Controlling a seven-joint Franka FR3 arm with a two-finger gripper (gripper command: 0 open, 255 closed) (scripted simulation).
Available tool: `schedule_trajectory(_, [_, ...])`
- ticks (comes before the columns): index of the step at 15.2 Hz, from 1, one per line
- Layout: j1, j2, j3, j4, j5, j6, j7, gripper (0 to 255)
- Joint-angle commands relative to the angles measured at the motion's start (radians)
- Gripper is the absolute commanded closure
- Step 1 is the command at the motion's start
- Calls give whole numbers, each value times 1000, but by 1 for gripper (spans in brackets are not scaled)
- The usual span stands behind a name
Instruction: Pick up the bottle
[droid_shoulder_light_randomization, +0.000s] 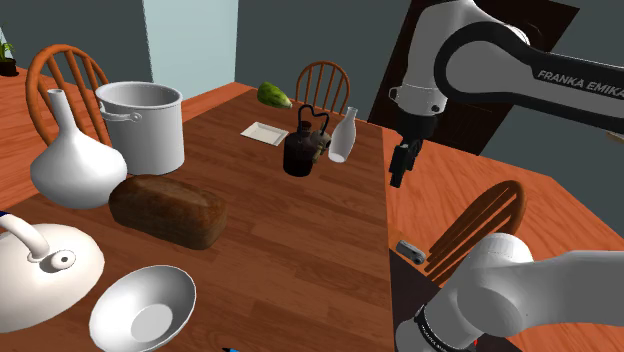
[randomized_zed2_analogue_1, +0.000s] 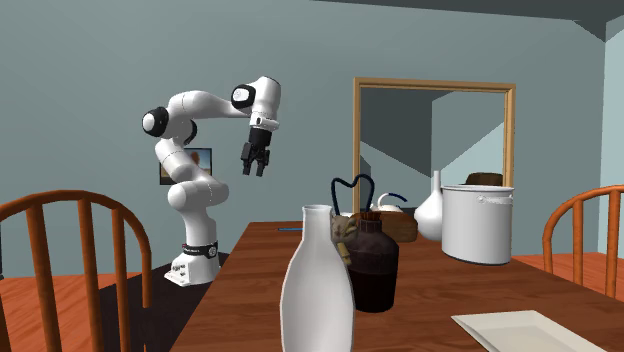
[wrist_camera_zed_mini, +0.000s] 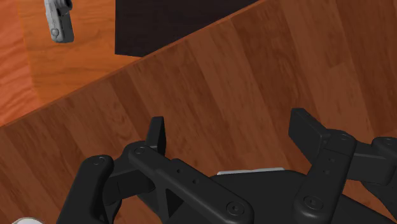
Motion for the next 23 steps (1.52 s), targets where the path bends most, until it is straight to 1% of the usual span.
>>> schedule_trajectory(1, [0, 0, 0, 0, 0, 0, 0, 0])
schedule_trajectory(7, [-9, 178, -66, 96, -73, 131, -117, 0])
schedule_trajectory(12, [-12, 336, -112, 209, -109, 219, -210, 0])
schedule_trajectory(17, [-13, 499, -148, 350, -123, 285, -301, 0])
schedule_trajectory(23, [-16, 701, -179, 560, -114, 331, -412, 0])
